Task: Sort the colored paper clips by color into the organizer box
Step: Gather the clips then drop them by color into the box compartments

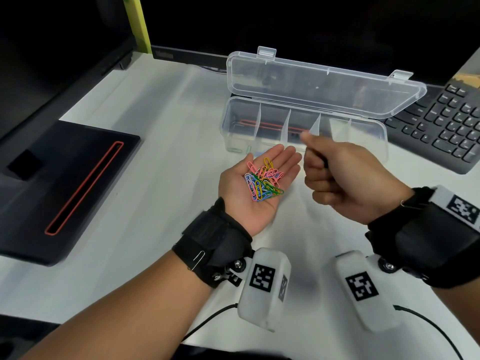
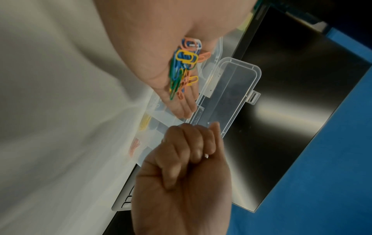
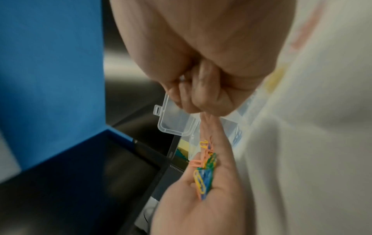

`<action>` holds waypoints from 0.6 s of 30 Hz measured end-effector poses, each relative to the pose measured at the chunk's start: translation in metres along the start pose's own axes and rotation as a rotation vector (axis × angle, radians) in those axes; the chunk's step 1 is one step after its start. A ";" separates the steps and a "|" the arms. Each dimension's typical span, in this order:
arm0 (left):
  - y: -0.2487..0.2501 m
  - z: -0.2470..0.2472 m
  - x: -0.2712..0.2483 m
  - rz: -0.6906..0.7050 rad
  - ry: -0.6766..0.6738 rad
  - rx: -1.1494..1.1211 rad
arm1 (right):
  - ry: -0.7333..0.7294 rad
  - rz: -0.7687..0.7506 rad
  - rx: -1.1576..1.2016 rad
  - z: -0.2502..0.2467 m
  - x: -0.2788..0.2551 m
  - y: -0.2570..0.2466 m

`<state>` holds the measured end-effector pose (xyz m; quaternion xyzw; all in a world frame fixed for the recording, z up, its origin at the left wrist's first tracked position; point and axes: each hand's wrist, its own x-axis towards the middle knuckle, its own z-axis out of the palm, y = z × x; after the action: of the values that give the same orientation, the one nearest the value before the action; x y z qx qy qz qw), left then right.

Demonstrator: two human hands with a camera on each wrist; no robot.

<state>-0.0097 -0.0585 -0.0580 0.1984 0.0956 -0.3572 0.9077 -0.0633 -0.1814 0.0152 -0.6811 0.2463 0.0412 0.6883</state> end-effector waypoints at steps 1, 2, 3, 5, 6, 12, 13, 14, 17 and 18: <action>0.000 0.000 0.000 0.002 0.002 -0.001 | 0.021 -0.076 -0.143 0.001 -0.001 0.001; 0.001 0.000 0.001 0.003 0.006 0.000 | 0.032 -0.169 -0.330 0.001 -0.003 0.002; 0.001 0.000 0.001 0.005 0.009 0.002 | 0.033 -0.269 -0.549 0.001 -0.004 0.005; 0.002 0.000 0.001 0.002 0.006 0.014 | 0.032 -0.421 -0.916 0.003 -0.007 0.009; 0.002 -0.001 0.001 -0.003 -0.002 0.022 | 0.045 -0.439 -1.024 0.005 -0.009 0.010; 0.003 -0.002 0.001 -0.009 -0.010 0.043 | 0.053 -0.487 -1.116 0.009 -0.009 0.018; 0.003 -0.002 0.001 -0.011 -0.011 0.040 | 0.042 -0.478 -1.072 0.008 -0.008 0.018; 0.003 -0.002 0.001 -0.012 -0.011 0.040 | 0.027 -0.464 -1.031 0.007 -0.008 0.018; 0.003 -0.003 0.001 -0.012 -0.013 0.051 | -0.017 -0.396 -0.948 0.006 -0.009 0.017; 0.003 -0.003 0.001 -0.015 -0.015 0.052 | -0.031 -0.362 -0.884 0.006 -0.010 0.016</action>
<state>-0.0065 -0.0560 -0.0597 0.2186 0.0809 -0.3678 0.9002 -0.0771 -0.1719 0.0039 -0.9399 0.0721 0.0317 0.3321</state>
